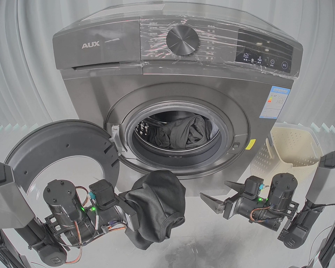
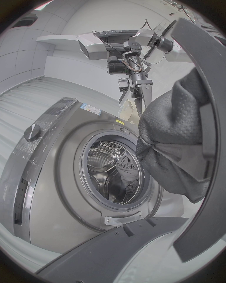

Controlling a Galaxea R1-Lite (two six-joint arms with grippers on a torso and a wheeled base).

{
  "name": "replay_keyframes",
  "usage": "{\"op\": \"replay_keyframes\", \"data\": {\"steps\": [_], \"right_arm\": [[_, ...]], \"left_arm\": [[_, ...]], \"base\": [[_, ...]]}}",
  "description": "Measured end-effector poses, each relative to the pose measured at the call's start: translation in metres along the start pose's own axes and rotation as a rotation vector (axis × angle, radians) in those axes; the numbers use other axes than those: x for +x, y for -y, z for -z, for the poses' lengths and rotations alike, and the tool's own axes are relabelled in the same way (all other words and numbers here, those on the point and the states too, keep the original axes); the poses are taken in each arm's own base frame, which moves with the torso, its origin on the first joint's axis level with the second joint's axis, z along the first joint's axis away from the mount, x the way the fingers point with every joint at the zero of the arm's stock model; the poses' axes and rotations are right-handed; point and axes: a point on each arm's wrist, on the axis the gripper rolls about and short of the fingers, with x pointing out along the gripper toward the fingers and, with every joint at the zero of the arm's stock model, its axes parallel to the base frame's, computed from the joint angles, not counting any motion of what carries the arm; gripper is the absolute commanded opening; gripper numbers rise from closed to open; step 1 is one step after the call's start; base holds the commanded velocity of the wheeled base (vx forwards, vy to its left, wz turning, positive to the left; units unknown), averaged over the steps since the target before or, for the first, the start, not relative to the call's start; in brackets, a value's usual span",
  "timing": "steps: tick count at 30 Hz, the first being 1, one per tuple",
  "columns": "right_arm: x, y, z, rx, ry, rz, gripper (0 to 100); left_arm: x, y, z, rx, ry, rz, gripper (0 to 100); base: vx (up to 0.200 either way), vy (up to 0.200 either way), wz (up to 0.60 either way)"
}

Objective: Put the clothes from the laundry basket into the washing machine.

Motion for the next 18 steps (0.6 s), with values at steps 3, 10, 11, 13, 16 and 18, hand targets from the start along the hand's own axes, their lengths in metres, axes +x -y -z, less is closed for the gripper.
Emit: {"op": "replay_keyframes", "data": {"steps": [3, 10, 11, 13, 16, 18], "right_arm": [[-0.0003, 0.0, -0.0001, 0.0, 0.0, 0.0, 100], [-0.0006, -0.0003, 0.0001, 0.0, -0.001, -0.001, 100], [-0.0008, 0.0003, 0.0, 0.0, 0.0, 0.002, 100], [-0.0007, -0.0004, 0.0001, 0.0, -0.001, -0.001, 100], [-0.0007, 0.0, 0.0001, 0.0, -0.001, 0.0, 100], [-0.0008, 0.0, 0.0, 0.0, -0.001, 0.0, 100]], "left_arm": [[-0.0003, 0.0, 0.0004, 0.004, -0.002, -0.001, 0], [0.0002, -0.001, -0.0003, 0.002, 0.004, -0.034, 0], [0.0004, -0.0008, -0.0004, 0.003, 0.005, -0.036, 0], [0.0004, -0.0008, 0.0001, 0.003, 0.003, -0.038, 0], [0.0007, -0.0009, 0.0013, 0.004, -0.002, -0.04, 0], [0.0011, -0.0011, 0.0022, 0.005, -0.006, -0.042, 0]], "base": [[0.0, 0.0, 0.0], [0.0, -0.171, 0.0], [0.0, 0.0, 0.0], [0.0, 0.0, 0.0], [0.0, 0.0, 0.0], [0.0, 0.0, 0.0]]}}
